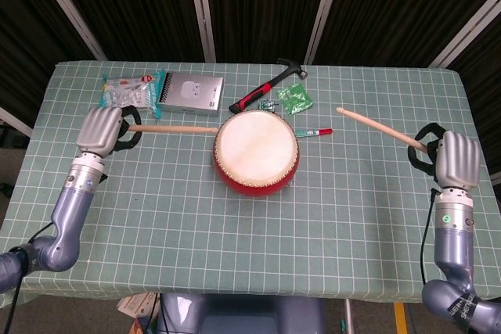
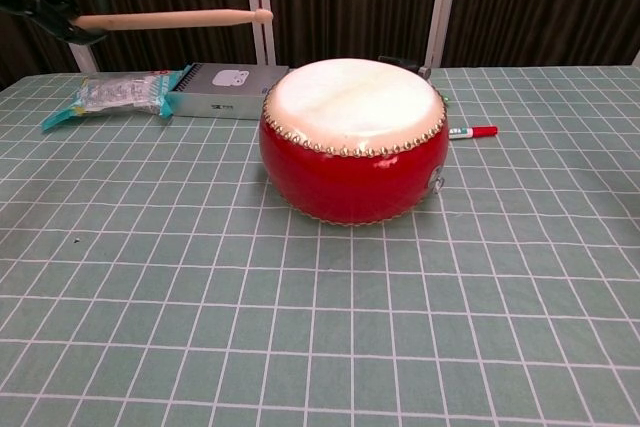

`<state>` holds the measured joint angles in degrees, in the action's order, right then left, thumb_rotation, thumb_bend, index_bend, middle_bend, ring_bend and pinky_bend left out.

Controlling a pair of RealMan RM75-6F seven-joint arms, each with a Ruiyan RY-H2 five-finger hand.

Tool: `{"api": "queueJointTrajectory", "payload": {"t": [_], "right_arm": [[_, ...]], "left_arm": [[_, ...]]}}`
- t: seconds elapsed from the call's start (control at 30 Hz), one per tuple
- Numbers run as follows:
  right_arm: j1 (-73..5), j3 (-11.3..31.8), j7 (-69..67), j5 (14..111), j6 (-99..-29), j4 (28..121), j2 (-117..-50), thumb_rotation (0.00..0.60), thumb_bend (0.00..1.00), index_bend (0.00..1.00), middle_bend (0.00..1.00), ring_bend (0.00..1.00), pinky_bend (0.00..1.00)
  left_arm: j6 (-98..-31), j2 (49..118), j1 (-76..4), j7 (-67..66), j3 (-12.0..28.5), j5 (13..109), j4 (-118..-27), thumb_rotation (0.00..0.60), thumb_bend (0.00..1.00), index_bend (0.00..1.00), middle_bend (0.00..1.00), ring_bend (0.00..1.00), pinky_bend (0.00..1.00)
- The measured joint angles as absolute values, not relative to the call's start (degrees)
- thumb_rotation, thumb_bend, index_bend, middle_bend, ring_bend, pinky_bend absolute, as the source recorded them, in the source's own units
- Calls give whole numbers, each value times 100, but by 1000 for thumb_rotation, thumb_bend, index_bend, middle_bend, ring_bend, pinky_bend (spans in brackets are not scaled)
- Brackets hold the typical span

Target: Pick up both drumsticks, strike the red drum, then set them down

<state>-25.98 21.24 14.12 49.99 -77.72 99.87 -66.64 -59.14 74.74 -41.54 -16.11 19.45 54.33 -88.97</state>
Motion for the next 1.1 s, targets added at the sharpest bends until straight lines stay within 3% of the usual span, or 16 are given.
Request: {"api": "queueJointTrajectory", "payload": {"t": [0.33,0.57,0.73,0.9,1.1], "right_arm": [[-2493,2173,1214,4990,-7755,9860,-6617,600,589,927,990,1000,989],[-2396,2180,1118,5083,-7772,9905,-6512,600,589,927,990,1000,989],[-2323,2161,1090,5206,-7861,9955,-6466,600,589,927,990,1000,989],[-2227,2138,1045,5331,-7978,10042,-6419,600,589,927,990,1000,989],[-2147,2108,1027,5473,-8059,10149,-6367,600,589,927,990,1000,989]], "left_arm": [[-5487,7806,-4888,-2995,1855,4543,-8473,600,551,771,1000,1000,1000],[-5437,7697,-5642,-5103,1596,2539,-8650,600,551,772,1000,1000,1000],[-5653,7612,-6048,-5602,1587,1497,-8951,600,551,771,1000,1000,1000],[-5969,7594,-5892,-4873,1718,1949,-9164,600,551,771,1000,1000,1000],[-6655,7555,-5385,-3160,1867,3999,-9507,600,550,770,1000,1000,1000]]}}
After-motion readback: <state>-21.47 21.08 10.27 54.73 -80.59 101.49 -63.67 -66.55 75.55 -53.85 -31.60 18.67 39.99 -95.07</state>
